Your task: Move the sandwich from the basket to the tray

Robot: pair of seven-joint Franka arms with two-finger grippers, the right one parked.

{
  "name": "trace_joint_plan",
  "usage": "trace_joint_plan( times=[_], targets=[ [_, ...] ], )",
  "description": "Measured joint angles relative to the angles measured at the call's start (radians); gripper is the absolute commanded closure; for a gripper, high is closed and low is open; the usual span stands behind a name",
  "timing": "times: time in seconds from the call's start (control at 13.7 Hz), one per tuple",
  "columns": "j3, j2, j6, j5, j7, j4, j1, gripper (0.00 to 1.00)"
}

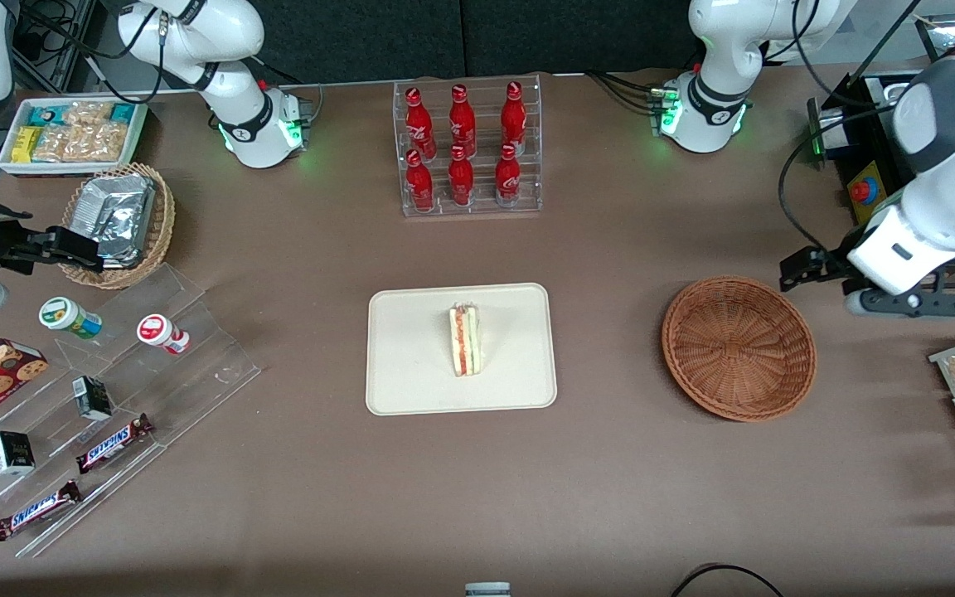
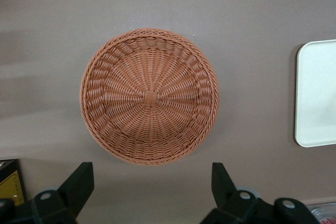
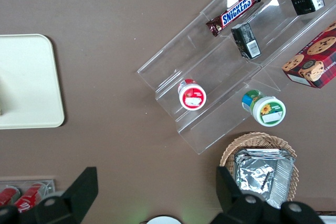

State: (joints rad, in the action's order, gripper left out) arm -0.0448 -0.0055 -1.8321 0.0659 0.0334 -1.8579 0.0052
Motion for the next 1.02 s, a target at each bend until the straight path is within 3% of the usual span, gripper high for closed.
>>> trace_joint_plan(
  times=[0.29,0.66,1.02],
  targets=[
    [0.007,-0.001,0.010,0.000,0.000,0.050,0.002,0.01],
    [0.009,-0.001,0.152,-0.017,0.000,0.197,0.010,0.01],
    [-0.013,-0.001,0.225,-0.093,-0.004,0.245,-0.003,0.01]
  ],
)
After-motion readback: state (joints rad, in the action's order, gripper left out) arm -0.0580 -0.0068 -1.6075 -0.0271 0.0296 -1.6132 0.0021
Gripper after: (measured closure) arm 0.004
